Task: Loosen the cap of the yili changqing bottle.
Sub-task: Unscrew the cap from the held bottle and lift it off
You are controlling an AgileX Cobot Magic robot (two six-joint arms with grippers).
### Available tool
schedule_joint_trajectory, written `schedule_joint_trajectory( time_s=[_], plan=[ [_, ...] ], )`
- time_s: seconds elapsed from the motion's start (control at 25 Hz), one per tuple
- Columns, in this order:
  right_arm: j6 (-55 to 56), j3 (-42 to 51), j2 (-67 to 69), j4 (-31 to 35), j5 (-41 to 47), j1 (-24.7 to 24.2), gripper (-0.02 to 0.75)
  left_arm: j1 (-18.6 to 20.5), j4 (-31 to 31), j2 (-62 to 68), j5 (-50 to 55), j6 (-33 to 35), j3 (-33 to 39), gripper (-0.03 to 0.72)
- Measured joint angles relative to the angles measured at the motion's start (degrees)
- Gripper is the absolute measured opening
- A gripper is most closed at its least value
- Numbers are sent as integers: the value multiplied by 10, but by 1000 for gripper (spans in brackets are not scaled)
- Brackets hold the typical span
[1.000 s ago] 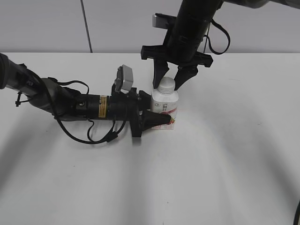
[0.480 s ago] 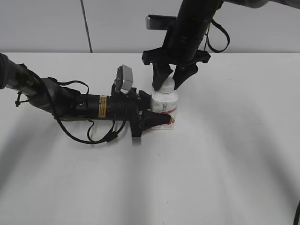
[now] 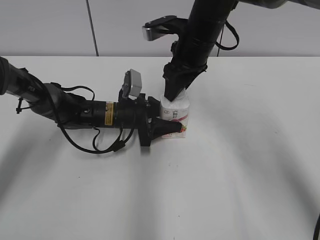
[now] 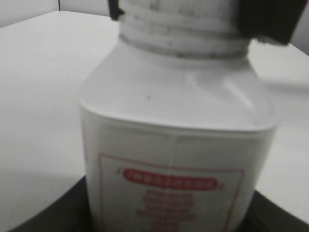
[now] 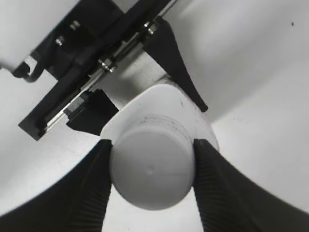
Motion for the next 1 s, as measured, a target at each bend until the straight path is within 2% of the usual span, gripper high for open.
schedule_joint_trajectory(
  time_s=[0.36,0.64,1.0],
  plan=[
    [-214,0,0,0,-1,0,398,1,1,0,-1,2,0,394],
    [-340,0,0,0,-2,0,396,1,1,0,-1,2,0,394],
    [-376,0,0,2,-2,0,396,1,1,0,-1,2,0,394]
  ],
)
